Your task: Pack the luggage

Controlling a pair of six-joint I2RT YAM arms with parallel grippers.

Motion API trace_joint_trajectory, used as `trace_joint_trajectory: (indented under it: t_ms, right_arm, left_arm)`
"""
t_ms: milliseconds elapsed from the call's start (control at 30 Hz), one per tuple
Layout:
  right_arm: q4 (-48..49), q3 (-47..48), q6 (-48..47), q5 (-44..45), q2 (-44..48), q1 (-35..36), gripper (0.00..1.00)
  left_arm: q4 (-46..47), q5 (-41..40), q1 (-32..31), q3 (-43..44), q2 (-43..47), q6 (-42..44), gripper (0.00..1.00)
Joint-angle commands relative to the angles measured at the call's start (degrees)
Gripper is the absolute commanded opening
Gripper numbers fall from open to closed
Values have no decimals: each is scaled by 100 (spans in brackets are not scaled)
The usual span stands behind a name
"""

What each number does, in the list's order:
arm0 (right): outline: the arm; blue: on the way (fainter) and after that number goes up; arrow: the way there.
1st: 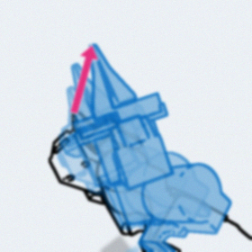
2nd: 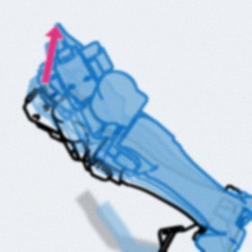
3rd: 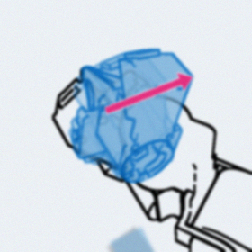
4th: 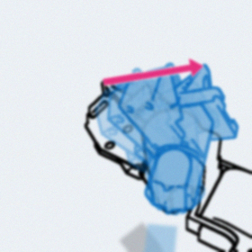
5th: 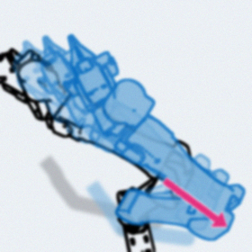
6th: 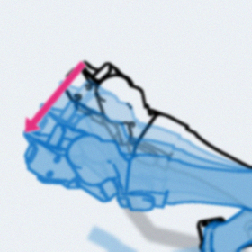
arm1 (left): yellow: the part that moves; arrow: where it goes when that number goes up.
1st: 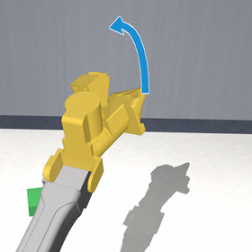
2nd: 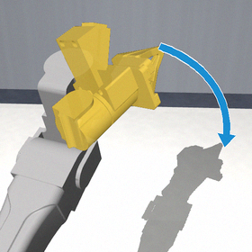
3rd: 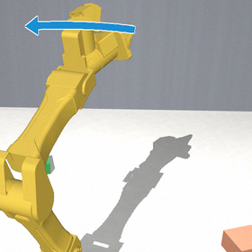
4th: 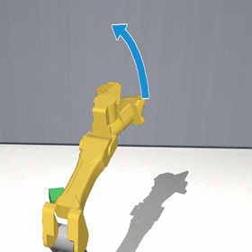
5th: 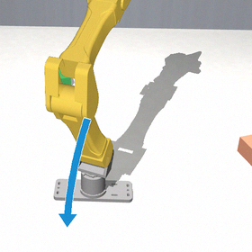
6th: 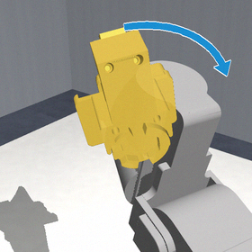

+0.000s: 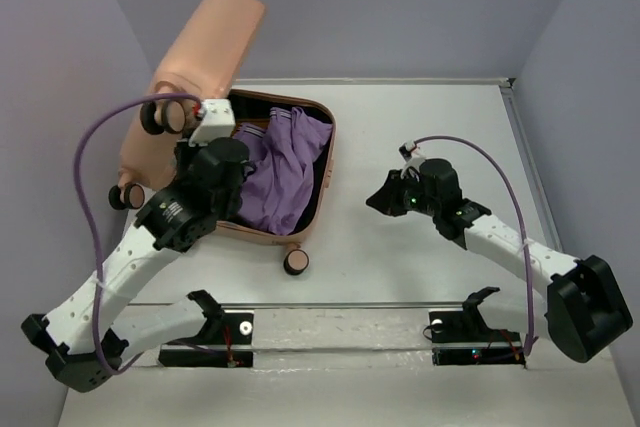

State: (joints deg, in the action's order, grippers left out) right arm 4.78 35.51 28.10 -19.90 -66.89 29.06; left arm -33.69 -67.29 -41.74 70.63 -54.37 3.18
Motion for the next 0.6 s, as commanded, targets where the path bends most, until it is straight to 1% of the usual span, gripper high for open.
trace_joint_trajectory:
  t_ms: [0, 33, 67, 100, 133, 167, 200, 233, 267, 333, 367, 400, 467, 567]
  right_arm:
    - [261, 334, 196, 311, -201, 38, 20]
    - [252, 352, 205, 398, -245, 38, 20]
    - [252, 369, 231, 408, -280, 38, 20]
    - [235, 413, 257, 486, -350, 38, 20]
    - [226, 431, 275, 487, -386, 38, 20]
    - [208, 448, 284, 539, -412, 38, 20]
    - [199, 501, 284, 566, -447, 38, 20]
    - [182, 518, 275, 627, -474, 38, 21]
    - [77, 623, 214, 863, -587, 38, 22]
    - [-3, 703, 179, 944, -649, 38, 22]
    - [-20, 773, 170, 962, -737, 38, 23]
    - [-29, 800, 170, 970, -772, 38, 22]
    - [-29, 896, 187, 1023, -878, 38, 22]
    - [-29, 1011, 205, 1023, -1106, 38, 22]
  left_arm:
    - [-364, 1224, -1186, 92, -441, -895, 20]
    - [-436, 1331, -1440, 13, -486, -994, 45]
    - [-489, 1463, -1591, 12, -522, -1090, 56]
    - [-515, 1673, -1810, -75, -505, -1196, 74]
    - [-524, 1753, -1812, -111, -478, -1275, 75]
    - [-577, 1815, -1951, -111, -356, -1354, 87]
    - [-577, 2111, -1996, -102, -259, -1399, 91]
    - [-560, 2349, -1996, -85, -145, -1390, 93]
    - [-551, 2952, -2005, 29, 230, -1382, 94]
    - [-542, 3317, -2005, 179, 609, -1329, 92]
    - [-524, 3658, -2014, 231, 751, -1337, 92]
    - [-463, 3792, -2014, 345, 1013, -1355, 92]
    - [-402, 4143, -2014, 469, 1243, -1373, 92]
    - [-200, 4136, -2014, 767, 1516, -1329, 93]
